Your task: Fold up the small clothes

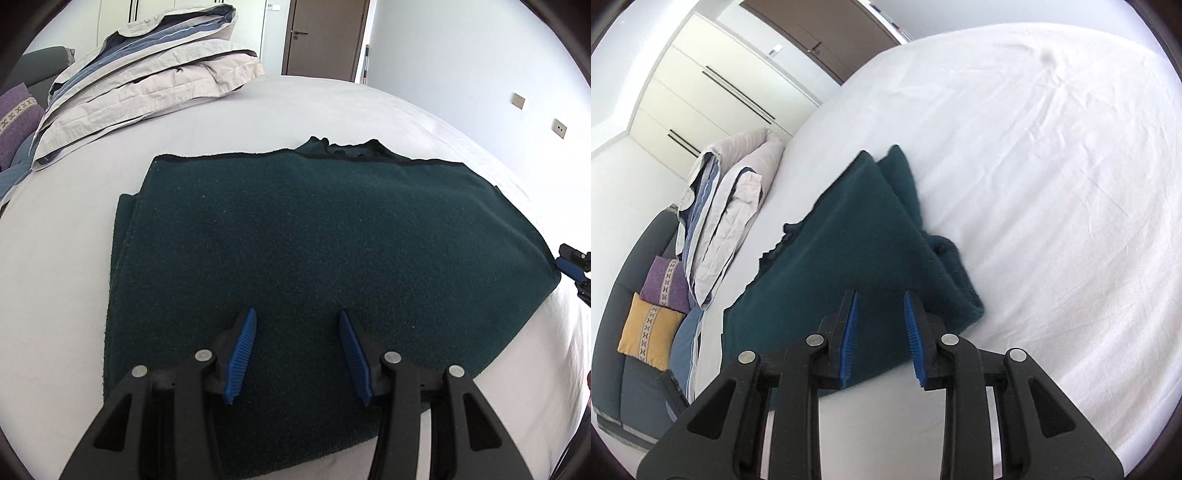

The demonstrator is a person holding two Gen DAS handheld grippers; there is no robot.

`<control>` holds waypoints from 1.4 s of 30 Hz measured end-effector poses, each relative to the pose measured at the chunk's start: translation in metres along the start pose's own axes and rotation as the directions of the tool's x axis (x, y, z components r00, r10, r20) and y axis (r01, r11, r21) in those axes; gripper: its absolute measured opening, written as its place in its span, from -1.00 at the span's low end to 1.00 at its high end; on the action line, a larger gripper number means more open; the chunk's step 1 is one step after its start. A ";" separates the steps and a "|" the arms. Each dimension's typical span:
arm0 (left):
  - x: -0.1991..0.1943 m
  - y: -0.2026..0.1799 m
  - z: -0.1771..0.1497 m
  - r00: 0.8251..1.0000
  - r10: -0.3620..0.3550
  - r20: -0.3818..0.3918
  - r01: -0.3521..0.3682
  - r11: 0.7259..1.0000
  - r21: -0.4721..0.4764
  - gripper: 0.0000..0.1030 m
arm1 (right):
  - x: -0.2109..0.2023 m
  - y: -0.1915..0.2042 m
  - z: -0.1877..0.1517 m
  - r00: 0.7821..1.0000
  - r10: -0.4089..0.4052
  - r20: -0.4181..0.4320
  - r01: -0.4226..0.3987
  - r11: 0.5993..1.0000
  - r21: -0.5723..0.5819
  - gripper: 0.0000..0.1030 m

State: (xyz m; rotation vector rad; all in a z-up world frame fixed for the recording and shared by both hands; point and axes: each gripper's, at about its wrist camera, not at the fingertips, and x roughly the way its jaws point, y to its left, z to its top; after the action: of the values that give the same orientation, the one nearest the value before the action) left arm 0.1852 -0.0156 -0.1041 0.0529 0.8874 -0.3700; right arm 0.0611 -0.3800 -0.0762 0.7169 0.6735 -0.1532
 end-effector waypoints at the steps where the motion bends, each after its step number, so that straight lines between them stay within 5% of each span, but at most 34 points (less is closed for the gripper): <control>1: 0.000 0.000 0.000 1.000 0.000 0.001 0.000 1.000 0.000 0.00 | 0.001 0.012 0.000 1.000 0.002 0.002 -0.002 0.999 -0.051 -0.51; 3: 0.000 0.000 0.000 1.000 -0.002 0.001 0.002 1.000 -0.001 0.00 | 0.007 0.047 -0.005 1.000 0.027 -0.013 -0.029 0.987 -0.156 -0.47; 6: -0.001 0.001 0.000 1.000 -0.004 0.001 0.004 1.000 -0.002 0.00 | 0.026 0.095 -0.017 0.998 0.061 -0.032 -0.067 0.965 -0.252 -0.05; 11: 0.000 0.001 0.000 1.000 -0.005 0.006 0.005 1.000 -0.002 0.00 | 0.060 0.144 -0.028 0.991 0.096 -0.090 -0.118 0.950 -0.290 0.10; 16: -0.001 0.002 0.000 1.000 -0.012 0.009 0.013 1.000 -0.007 0.00 | 0.123 0.121 -0.030 0.955 0.166 -0.247 -0.193 0.977 -0.090 0.11; 19: -0.002 0.006 0.000 0.999 -0.033 0.009 0.033 0.999 -0.021 -0.01 | 0.127 0.092 -0.025 0.945 0.238 -0.226 -0.248 0.969 -0.016 0.05; 27: -0.029 0.045 0.016 0.993 -0.103 0.057 0.112 0.978 -0.175 -0.10 | 0.077 0.021 0.027 0.998 0.058 -0.039 -0.055 0.996 0.071 0.10; 30: -0.031 0.060 0.042 0.988 -0.110 0.112 0.133 0.966 -0.223 0.00 | 0.076 0.044 0.036 0.997 0.070 -0.024 -0.071 0.997 -0.016 0.13; 36: 0.013 0.057 0.091 0.982 -0.159 0.104 0.178 0.961 -0.213 0.05 | 0.144 0.128 0.025 0.954 0.203 -0.219 -0.234 0.964 -0.125 0.13; 40: 0.055 0.068 0.087 0.987 -0.158 0.018 0.158 0.954 -0.255 0.04 | 0.191 0.160 0.014 0.927 0.228 -0.298 -0.266 0.959 -0.094 0.13; 42: 0.058 0.074 0.079 0.979 -0.192 0.063 0.201 0.947 -0.252 0.04 | 0.207 0.164 0.014 0.924 0.223 -0.311 -0.260 0.962 -0.084 0.13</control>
State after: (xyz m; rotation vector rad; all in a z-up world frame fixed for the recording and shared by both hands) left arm 0.3025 0.0214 -0.1057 -0.2839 0.9001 -0.4373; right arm 0.2871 -0.2461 -0.1050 0.7041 0.8685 0.2288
